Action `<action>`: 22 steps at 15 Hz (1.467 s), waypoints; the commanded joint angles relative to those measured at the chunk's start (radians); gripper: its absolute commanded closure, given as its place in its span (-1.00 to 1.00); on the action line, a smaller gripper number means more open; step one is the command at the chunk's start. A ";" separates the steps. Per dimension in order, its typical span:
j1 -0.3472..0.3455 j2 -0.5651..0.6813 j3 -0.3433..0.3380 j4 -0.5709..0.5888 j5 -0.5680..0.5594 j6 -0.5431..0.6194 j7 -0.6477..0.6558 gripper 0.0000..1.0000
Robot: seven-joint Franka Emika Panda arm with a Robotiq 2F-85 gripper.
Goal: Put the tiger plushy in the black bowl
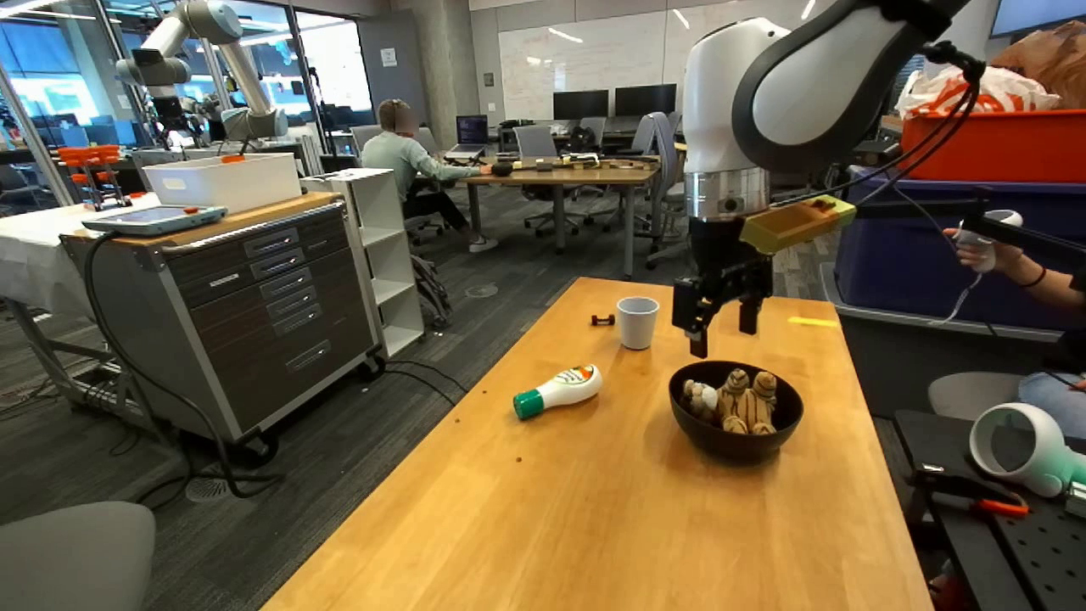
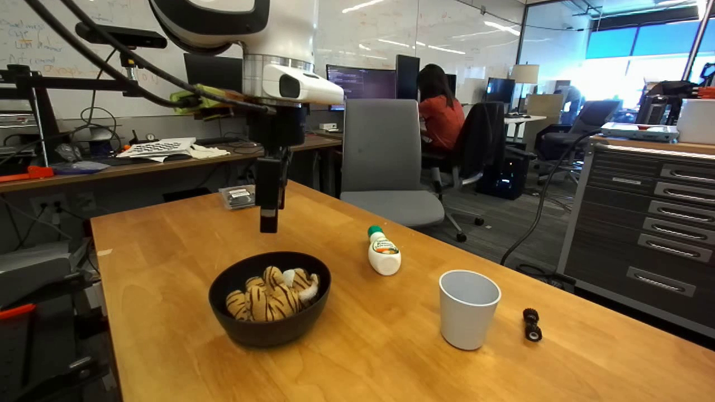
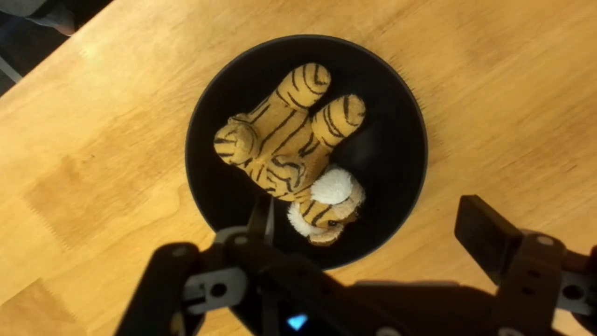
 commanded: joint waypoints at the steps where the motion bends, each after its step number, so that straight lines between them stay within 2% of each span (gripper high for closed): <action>1: 0.020 -0.105 0.003 -0.028 0.108 -0.064 -0.110 -1.00; 5: 0.033 -0.210 -0.003 -0.031 0.217 -0.224 -0.284 -1.00; 8: 0.033 -0.277 -0.012 -0.024 0.212 -0.351 -0.366 -1.00; 10: 0.032 -0.313 -0.014 -0.026 0.191 -0.382 -0.389 -1.00; 19: 0.027 -0.423 -0.011 -0.083 0.142 -0.238 -0.398 -1.00; 22: 0.031 -0.444 -0.018 -0.094 0.156 -0.236 -0.403 -1.00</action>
